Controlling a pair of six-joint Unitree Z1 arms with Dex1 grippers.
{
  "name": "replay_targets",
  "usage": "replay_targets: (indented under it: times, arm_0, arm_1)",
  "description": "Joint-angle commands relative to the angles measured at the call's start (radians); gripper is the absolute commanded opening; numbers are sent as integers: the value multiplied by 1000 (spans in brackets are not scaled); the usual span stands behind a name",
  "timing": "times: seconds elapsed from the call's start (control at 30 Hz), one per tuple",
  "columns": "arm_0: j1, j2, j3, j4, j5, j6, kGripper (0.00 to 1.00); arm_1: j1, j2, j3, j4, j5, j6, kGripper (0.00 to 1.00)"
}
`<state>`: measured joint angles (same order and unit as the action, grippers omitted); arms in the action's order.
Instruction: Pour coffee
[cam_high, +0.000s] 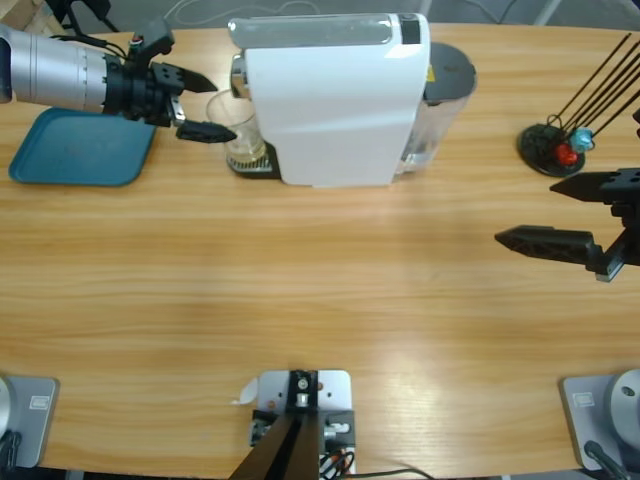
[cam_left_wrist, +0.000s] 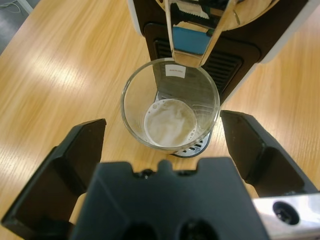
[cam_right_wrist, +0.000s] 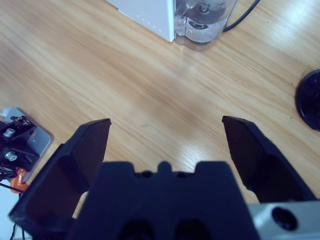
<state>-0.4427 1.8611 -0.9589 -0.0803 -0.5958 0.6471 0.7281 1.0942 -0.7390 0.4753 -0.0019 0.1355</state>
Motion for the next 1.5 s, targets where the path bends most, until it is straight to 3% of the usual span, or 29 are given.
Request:
replay_targets:
  times: [0.03, 0.9, 1.0, 1.07, 1.37, 1.43, 1.5]
  arm_0:
    - [-27, 86, -4, -24, -29, -8, 1000]
    - [-34, 136, -34, -72, -54, -20, 993]
    - [-34, 136, -34, -72, -57, -20, 890]
    - [-34, 136, -34, -72, -59, -20, 881]
    - [-34, 136, -33, -72, -62, -21, 968]
    - [-34, 136, -34, -72, -62, -21, 908]
    - [-34, 136, -32, -72, -67, -21, 678]
  arm_1:
    - [-5, -36, -8, 40, 17, 6, 1000]
    - [-4, -8, -9, 39, 34, 8, 1000]
    - [-5, -11, -7, 38, 37, 9, 1000]
    - [-4, -11, -6, 37, 39, 9, 1000]
    - [-5, -10, -6, 37, 42, 10, 1000]
    - [-5, -10, -6, 37, 42, 10, 1000]
    - [-5, -10, -6, 37, 42, 10, 1000]
